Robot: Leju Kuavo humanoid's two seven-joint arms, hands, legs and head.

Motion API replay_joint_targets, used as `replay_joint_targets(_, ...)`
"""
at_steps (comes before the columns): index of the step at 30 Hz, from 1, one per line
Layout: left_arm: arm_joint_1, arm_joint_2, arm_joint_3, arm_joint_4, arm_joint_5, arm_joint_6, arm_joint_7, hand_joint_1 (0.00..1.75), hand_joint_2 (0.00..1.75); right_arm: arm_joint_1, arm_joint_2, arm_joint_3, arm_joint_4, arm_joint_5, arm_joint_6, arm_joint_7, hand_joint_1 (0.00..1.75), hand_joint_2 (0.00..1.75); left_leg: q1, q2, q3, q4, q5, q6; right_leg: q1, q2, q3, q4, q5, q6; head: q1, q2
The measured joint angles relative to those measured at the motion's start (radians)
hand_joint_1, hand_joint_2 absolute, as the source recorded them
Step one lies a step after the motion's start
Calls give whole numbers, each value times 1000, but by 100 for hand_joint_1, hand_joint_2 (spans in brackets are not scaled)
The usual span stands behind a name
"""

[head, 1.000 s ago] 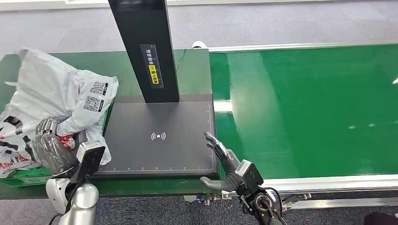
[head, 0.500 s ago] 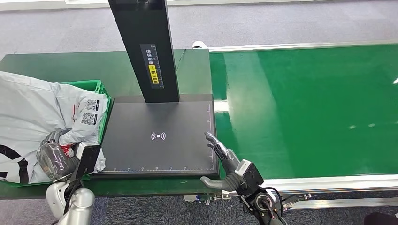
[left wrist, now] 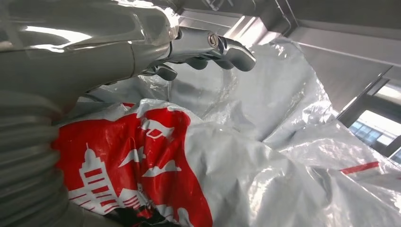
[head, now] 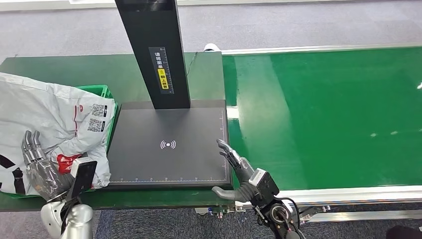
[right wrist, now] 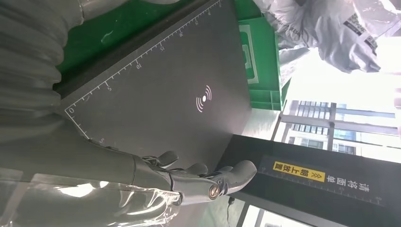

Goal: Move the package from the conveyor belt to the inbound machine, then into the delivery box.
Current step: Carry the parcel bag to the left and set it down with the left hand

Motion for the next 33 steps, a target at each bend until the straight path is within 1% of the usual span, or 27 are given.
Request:
replay_joint_targets(2,-2,-21,31,-31,42,0,-90,0,175,-1,0,0,2,0,-4,0,0,175,0,0,0,0,0,0,0,0,0,0,0,0,0,0)
replay_joint_targets(4,-1,-42,53,-84,93,0,-135,0,175,-2,1,0,4,-2,-8,-1,0,175,0,0,0,0,0,0,0,0,0,0,0,0,0,0)
replay_joint_targets(6,3,-54,61,-153,140,0,-139,0,175,-2,3,0,7,-4,-12,-2,0,175,0,0,0,0,0,0,0,0,0,0,0,0,0,0)
replay_joint_targets(11,16,-65,60,-309,210,0,-139,0,175,-2,5,0,13,-9,-19,-5,0,175,0,-1,0,0,0,0,0,0,0,0,0,0,0,0)
replay_joint_targets(16,30,-69,42,-428,252,0,-139,0,175,-2,6,1,16,-15,-25,-7,0,175,0,-1,0,0,0,0,0,0,0,0,0,0,0,0)
replay_joint_targets(20,38,-70,28,-494,260,0,-139,0,175,-2,7,1,17,-16,-27,-9,0,175,0,-1,0,0,0,0,0,0,0,0,0,0,0,0)
replay_joint_targets(24,40,-70,17,-517,265,0,-139,0,175,-2,8,2,17,-17,-30,-9,0,175,0,-1,0,0,0,0,0,0,0,0,0,0,0,0)
replay_joint_targets(27,40,-71,6,-510,233,0,-139,0,175,2,8,2,17,-19,-30,-8,0,175,0,-1,0,0,0,0,0,0,0,0,0,0,0,0)
replay_joint_targets(30,39,-71,-5,-477,195,0,-139,0,175,6,8,2,17,-20,-28,-1,0,175,0,-1,0,0,0,0,0,0,0,0,0,0,0,0)
replay_joint_targets(33,37,-70,-10,-409,161,-1,-139,0,175,9,8,2,14,-18,-29,3,0,175,0,0,0,0,0,0,0,0,0,0,0,0,0,0)
